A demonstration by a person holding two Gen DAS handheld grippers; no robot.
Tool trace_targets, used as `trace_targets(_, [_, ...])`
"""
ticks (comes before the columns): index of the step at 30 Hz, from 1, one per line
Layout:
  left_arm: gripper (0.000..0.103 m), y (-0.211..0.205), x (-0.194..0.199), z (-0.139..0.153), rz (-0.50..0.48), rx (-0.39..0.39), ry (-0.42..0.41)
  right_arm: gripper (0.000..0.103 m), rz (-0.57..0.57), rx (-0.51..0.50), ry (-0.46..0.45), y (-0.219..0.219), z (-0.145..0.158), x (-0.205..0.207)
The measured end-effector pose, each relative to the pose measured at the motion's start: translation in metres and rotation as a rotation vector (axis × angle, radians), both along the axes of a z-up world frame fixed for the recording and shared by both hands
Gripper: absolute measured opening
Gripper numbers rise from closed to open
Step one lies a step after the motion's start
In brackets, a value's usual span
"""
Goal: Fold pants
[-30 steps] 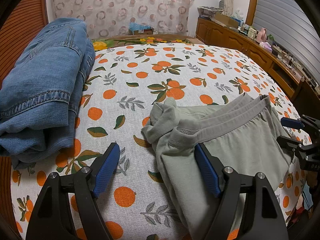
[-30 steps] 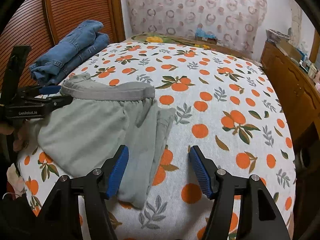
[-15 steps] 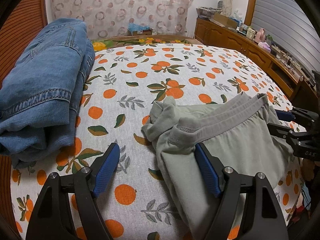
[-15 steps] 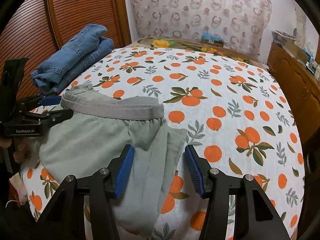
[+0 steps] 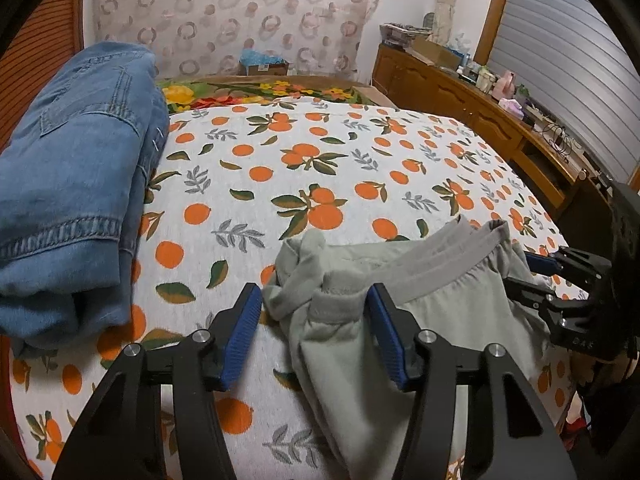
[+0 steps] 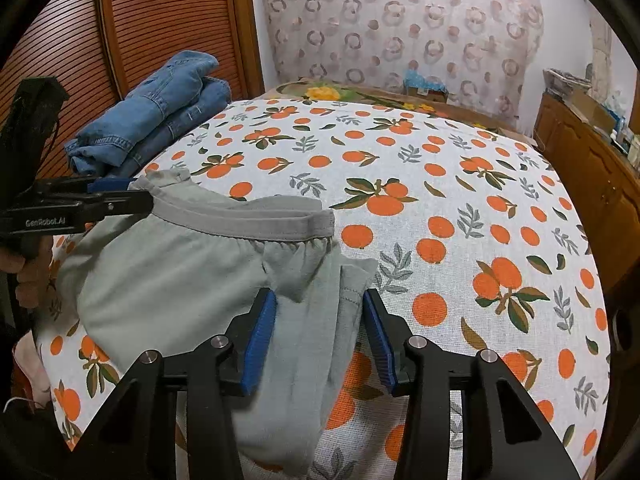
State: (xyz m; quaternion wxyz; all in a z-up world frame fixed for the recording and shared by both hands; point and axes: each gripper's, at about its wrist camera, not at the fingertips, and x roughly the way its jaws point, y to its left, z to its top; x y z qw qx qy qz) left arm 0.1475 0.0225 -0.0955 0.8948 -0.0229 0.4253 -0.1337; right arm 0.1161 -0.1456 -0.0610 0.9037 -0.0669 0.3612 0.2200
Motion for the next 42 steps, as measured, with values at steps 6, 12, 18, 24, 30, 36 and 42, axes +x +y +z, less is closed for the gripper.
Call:
trace_targets(6, [0.057, -0.001, 0.005, -0.007, -0.003, -0.01, 0.022, 0.044, 0.001, 0.01, 0.002, -0.001, 0.0, 0.0])
trace_targets(12, [0.051, -0.001, 0.006, -0.008, -0.016, -0.037, 0.022, 0.038, 0.001, 0.021, 0.002, -0.001, 0.0, 0.0])
trace_targets(18, [0.048, -0.001, 0.008, -0.009, -0.015, -0.059, 0.017, 0.036, -0.005, 0.02, 0.003, 0.001, 0.0, 0.0])
trace_targets(24, [0.026, -0.004, 0.006, -0.007, -0.034, -0.091, 0.014, 0.031, -0.002, 0.023, 0.003, 0.0, 0.001, -0.002])
trace_targets(30, [0.02, -0.009, -0.005, 0.003, -0.027, -0.081, -0.021, 0.021, 0.009, 0.032, 0.005, 0.0, 0.001, -0.001])
trace_targets(36, [0.02, -0.013, -0.022, 0.022, -0.032, -0.092, -0.078, 0.013, 0.019, 0.042, 0.008, 0.0, 0.0, -0.001])
trace_targets(42, [0.02, -0.018, -0.042, 0.039, -0.046, -0.097, -0.134, 0.01, 0.026, 0.052, -0.01, 0.001, 0.003, -0.005])
